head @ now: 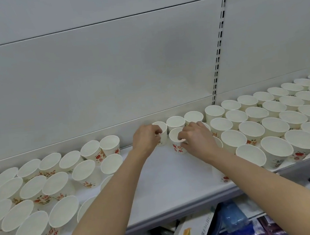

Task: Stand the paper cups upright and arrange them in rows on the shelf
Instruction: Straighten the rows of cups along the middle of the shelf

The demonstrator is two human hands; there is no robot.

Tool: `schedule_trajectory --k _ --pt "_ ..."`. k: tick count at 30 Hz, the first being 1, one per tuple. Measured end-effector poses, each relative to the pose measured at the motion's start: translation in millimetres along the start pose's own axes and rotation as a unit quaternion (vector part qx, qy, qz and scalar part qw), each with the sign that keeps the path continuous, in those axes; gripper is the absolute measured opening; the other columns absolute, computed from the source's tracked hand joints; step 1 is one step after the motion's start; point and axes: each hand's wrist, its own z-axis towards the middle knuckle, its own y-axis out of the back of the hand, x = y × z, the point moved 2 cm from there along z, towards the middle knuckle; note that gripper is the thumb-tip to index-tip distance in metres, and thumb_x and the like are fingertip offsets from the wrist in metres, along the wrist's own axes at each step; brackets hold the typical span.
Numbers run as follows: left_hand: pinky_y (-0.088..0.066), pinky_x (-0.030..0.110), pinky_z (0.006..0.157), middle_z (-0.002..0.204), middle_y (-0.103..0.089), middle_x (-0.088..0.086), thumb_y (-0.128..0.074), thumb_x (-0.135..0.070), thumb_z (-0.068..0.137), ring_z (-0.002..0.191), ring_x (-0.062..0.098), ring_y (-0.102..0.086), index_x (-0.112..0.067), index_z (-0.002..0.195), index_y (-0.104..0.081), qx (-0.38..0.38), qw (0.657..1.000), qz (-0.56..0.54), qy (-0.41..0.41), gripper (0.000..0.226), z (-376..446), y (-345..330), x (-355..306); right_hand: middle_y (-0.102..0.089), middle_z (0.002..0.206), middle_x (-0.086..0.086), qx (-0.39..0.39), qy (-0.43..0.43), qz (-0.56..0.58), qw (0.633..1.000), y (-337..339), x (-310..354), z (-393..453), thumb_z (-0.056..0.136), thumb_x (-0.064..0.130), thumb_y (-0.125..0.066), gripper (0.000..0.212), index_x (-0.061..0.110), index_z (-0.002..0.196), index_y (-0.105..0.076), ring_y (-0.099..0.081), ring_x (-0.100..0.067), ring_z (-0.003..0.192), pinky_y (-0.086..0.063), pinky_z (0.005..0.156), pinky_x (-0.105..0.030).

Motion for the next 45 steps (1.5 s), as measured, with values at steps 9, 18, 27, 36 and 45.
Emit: schedule_trajectory --k 9,18,27,36,45 --pt "-0.047 0.029 0.077 0.105 -0.068 -0.009 -0.068 -0.031 0.084 0.099 0.014 -0.059 -0.030 0.107 -0.070 -0.047 0.998 0.009 0.039 0.023 -32 39 11 -0.061 0.060 0.006 -0.021 0.039 0.019 0.999 -1 -5 0 0.057 0.018 -0.083 0.018 0.020 0.063 -0.066 -0.054 -0.024 0.069 -0.035 0.061 -0.032" --pt "-0.046 0.028 0.066 0.088 -0.067 0.000 -0.072 -0.054 0.067 0.093 0.021 -0.057 -0.023 0.088 -0.071 0.010 0.969 0.178 0.171 0.037 -110 73 56 -0.064 0.064 0.003 -0.035 0.063 0.018 0.997 -1 -5 1 0.061 0.022 -0.083 0.017 0.020 0.066 -0.067 -0.056 -0.027 0.071 -0.032 0.064 -0.033" --pt "-0.035 0.028 0.063 0.088 -0.068 0.004 -0.060 -0.016 0.078 0.089 0.024 -0.059 -0.020 0.091 -0.072 -0.031 0.951 0.250 0.178 0.017 -111 69 53 -0.066 0.072 0.003 -0.150 0.071 0.117 0.979 8 18 -8 0.062 0.016 -0.084 0.019 0.018 0.074 -0.069 -0.055 -0.026 0.074 -0.034 0.069 -0.034" --pt "-0.051 0.035 0.067 0.087 -0.070 -0.008 -0.063 -0.026 0.088 0.090 0.019 -0.060 -0.033 0.094 -0.075 -0.177 0.972 0.066 0.141 0.015 -159 129 74 -0.067 0.090 0.006 -0.070 0.174 0.297 0.936 16 162 -54 0.074 0.025 -0.078 0.022 0.020 0.094 -0.070 -0.052 -0.019 0.085 -0.044 0.069 -0.028" --pt "-0.050 0.038 0.072 0.087 -0.067 -0.012 -0.071 -0.030 0.086 0.082 0.012 -0.059 -0.032 0.090 -0.075 -0.204 0.976 -0.038 0.060 0.006 -182 147 89 -0.069 0.095 0.004 0.020 0.114 0.209 0.971 16 212 -43 0.083 0.033 -0.068 0.018 0.020 0.096 -0.074 -0.045 -0.017 0.089 -0.041 0.071 -0.032"
